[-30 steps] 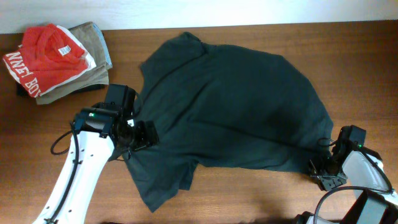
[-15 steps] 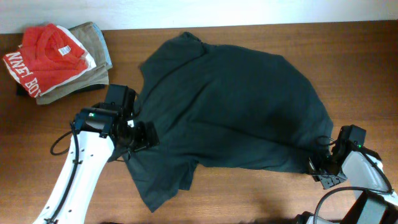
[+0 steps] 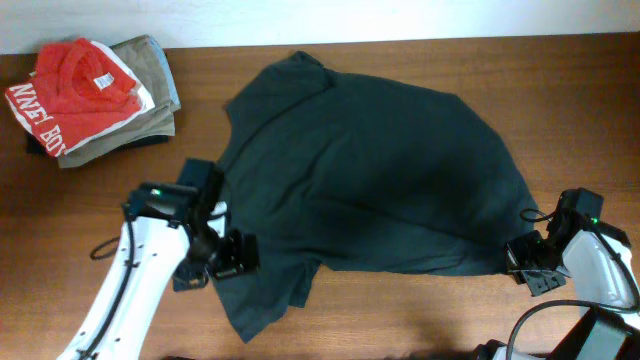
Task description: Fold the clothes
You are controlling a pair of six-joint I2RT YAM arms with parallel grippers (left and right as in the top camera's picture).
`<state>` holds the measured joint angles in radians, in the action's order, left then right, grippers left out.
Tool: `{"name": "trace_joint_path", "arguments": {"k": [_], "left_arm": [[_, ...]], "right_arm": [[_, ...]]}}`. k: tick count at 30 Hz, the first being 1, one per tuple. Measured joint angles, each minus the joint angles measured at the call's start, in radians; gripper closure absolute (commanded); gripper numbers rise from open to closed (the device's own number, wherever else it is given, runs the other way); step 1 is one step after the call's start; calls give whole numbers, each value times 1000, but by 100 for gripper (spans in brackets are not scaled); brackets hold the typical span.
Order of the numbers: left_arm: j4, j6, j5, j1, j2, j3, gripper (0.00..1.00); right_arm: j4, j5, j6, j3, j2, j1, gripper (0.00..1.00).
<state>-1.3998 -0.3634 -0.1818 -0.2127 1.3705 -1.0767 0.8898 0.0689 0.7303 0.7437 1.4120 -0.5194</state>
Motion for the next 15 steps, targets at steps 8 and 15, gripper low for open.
{"name": "trace_joint_path", "arguments": {"k": [8, 15], "left_arm": [[158, -104, 0, -18, -2, 177, 1], [266, -197, 54, 13, -2, 245, 1]], "right_arm": [[-16, 0, -1, 1, 0, 0, 96], [-11, 0, 0, 12, 1, 0, 96]]}}
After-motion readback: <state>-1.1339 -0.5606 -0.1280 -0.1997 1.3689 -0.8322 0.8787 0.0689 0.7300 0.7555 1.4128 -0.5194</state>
